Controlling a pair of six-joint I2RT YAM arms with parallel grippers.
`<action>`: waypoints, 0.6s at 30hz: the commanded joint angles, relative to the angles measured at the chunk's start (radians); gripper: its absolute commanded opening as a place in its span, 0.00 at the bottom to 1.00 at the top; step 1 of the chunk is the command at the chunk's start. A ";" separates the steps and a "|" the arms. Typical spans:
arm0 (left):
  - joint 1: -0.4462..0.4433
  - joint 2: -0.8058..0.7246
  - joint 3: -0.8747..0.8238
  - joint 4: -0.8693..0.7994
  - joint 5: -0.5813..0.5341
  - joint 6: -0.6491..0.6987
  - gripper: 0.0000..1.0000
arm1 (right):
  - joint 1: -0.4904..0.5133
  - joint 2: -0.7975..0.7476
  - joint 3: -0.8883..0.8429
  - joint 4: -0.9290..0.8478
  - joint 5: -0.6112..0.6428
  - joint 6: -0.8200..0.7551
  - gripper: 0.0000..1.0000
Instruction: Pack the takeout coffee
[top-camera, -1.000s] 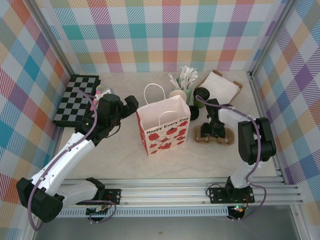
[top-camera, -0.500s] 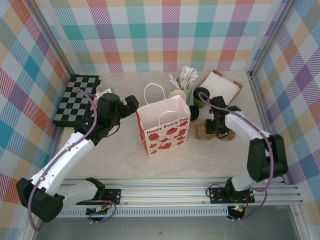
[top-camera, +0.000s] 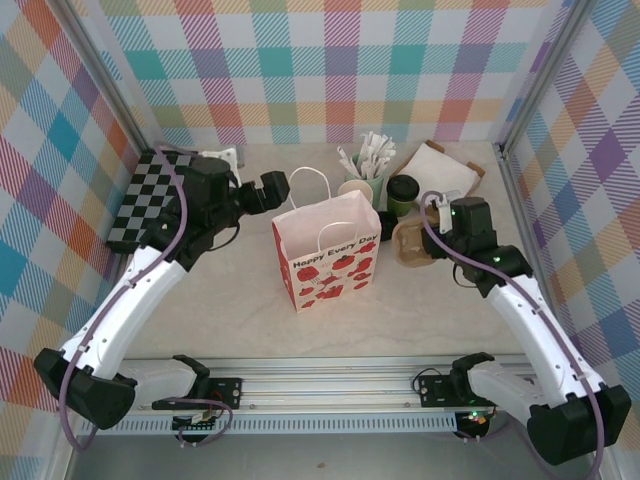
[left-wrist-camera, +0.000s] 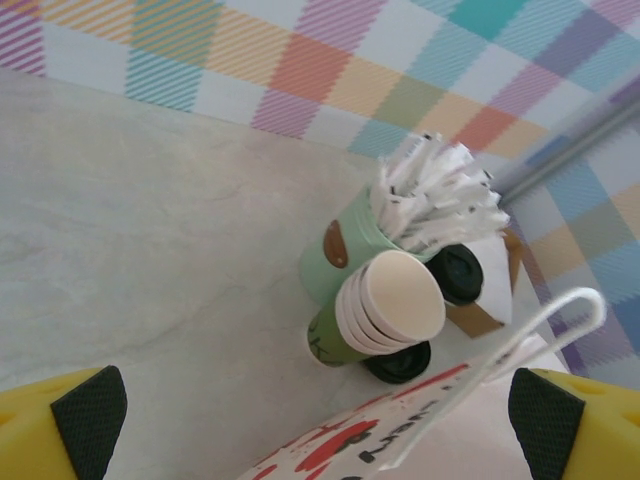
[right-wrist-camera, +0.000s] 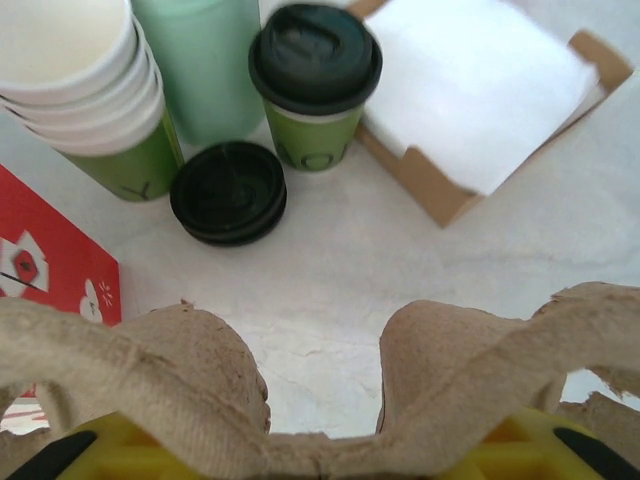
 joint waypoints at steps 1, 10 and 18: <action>0.041 0.021 0.066 -0.021 0.177 0.124 1.00 | 0.004 -0.033 0.106 -0.005 -0.035 -0.053 0.39; 0.104 0.116 0.223 -0.112 0.562 0.321 1.00 | 0.003 0.104 0.498 -0.165 -0.280 0.103 0.38; 0.103 0.234 0.349 -0.227 0.683 0.411 0.99 | 0.004 0.357 0.872 -0.294 -0.665 0.266 0.37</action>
